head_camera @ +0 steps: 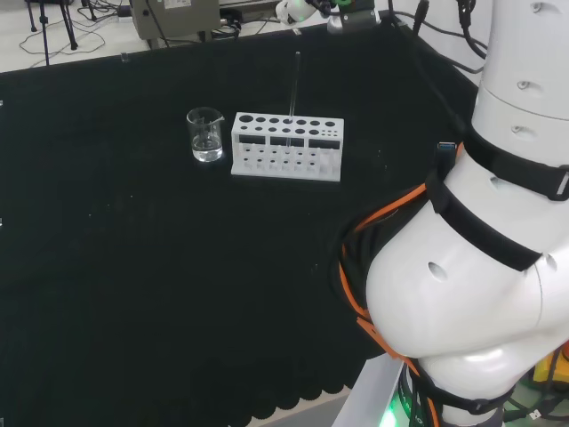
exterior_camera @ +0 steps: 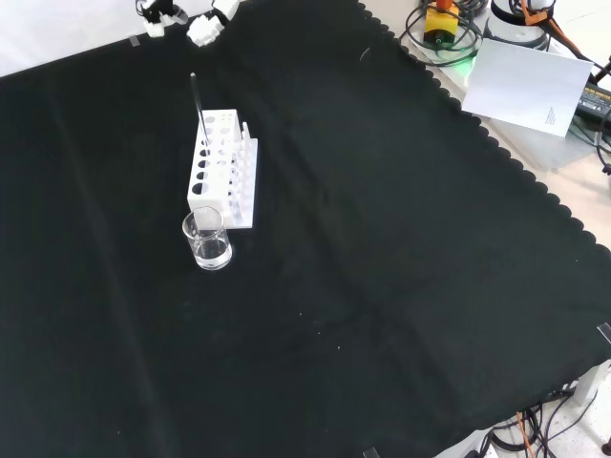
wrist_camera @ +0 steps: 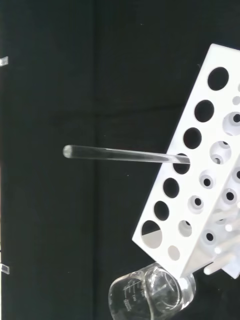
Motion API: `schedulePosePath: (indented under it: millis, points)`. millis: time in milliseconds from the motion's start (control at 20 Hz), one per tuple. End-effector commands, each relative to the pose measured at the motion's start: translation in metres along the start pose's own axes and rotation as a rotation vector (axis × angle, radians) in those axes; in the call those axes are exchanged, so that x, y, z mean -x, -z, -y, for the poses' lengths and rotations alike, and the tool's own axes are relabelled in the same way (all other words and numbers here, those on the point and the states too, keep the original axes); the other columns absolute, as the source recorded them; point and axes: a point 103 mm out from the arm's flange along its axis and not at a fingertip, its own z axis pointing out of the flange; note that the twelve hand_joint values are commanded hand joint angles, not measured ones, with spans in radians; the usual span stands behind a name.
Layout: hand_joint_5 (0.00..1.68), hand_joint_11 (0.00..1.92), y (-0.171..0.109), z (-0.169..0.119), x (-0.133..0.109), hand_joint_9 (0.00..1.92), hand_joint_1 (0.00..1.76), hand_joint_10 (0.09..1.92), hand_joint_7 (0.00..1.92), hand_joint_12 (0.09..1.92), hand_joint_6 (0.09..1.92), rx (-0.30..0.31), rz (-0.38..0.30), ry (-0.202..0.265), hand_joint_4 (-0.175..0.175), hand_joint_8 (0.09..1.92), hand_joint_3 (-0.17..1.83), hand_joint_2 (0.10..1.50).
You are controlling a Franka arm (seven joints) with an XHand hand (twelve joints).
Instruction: Take the glass rod from the white test tube rack.
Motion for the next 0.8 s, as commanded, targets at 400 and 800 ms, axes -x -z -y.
schedulePosePath:
  millis: [400,800]
  points:
    - [0.45,0.8,-0.045,-0.006,-0.004,1.13,0.63,1.07,0.82,1.34,1.02,-0.002,-0.014,0.031,-0.175,1.11,0.47,0.98]
    - [0.48,0.81,-0.068,-0.015,-0.004,1.16,0.64,1.05,0.85,1.33,1.02,-0.028,-0.013,0.051,-0.175,1.1,0.48,0.98]
